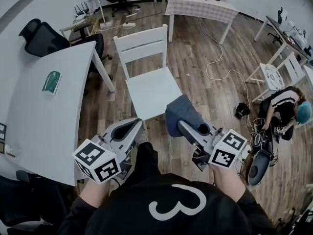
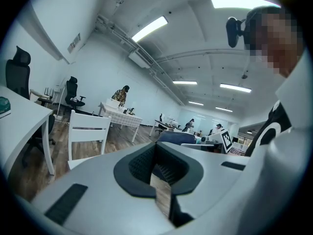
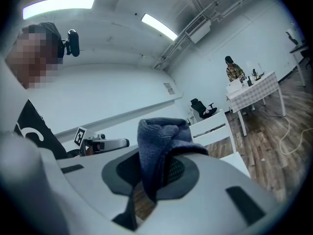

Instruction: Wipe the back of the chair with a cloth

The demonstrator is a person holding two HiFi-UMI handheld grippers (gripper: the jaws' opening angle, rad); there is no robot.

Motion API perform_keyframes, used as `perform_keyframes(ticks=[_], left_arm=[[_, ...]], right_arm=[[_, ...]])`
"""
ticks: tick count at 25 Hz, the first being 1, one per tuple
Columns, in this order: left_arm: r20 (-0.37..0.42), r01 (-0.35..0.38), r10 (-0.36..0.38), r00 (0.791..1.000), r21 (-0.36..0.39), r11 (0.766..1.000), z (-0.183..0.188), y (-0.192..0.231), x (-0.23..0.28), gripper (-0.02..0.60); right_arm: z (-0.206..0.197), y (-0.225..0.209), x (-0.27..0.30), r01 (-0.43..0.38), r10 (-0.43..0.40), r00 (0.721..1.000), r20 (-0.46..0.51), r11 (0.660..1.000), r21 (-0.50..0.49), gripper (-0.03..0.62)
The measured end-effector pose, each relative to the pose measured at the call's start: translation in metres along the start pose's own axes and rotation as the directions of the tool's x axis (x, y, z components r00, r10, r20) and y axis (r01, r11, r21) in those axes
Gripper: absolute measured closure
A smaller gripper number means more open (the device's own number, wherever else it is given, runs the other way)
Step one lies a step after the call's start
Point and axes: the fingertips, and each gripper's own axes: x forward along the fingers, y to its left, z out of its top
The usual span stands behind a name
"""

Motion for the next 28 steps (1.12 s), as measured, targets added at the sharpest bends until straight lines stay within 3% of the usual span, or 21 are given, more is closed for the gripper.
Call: perform_keyframes(ticks=[7, 11, 14, 17, 22, 28], left_arm=[[0.019, 0.011, -0.010, 1.000, -0.050, 0.999, 0.038, 0.109, 0.057, 0.568], [-0.004, -0.010, 0.010, 1.000, -0.036, 0.999, 0.062, 0.182, 0.086, 0.568], [-0.007, -0.031, 0.031, 1.000, -0.035, 0.999, 0.078, 0.237, 0.105, 0.568], [-0.012, -0.032, 0.031, 0.999, -0.087, 0.996, 0.089, 0.280, 0.122, 0.568], [-0.007, -0.054, 0.054, 0.999, -0.150, 0.987, 0.092, 0.326, 0.144, 0.568], [0.011, -0.158, 0.161, 0.987, -0.153, 0.976, 0.096, 0.337, 0.170, 0.568]], right_arm=[[0.030, -0.073, 0.081, 0.049, -0.048, 0.998, -0.034, 0.999, 0.004, 0.545], [0.049, -0.117, 0.153, 0.040, -0.038, 0.997, -0.069, 0.999, 0.028, 0.545], [0.062, -0.146, 0.204, 0.030, -0.030, 0.993, -0.114, 1.000, -0.008, 0.545], [0.076, -0.170, 0.243, 0.044, -0.049, 0.989, -0.138, 0.998, -0.040, 0.545], [0.087, -0.202, 0.284, 0.044, -0.060, 0.983, -0.173, 0.994, -0.099, 0.545], [0.080, -0.231, 0.296, -0.077, 0.060, 0.971, -0.230, 0.995, -0.064, 0.545]])
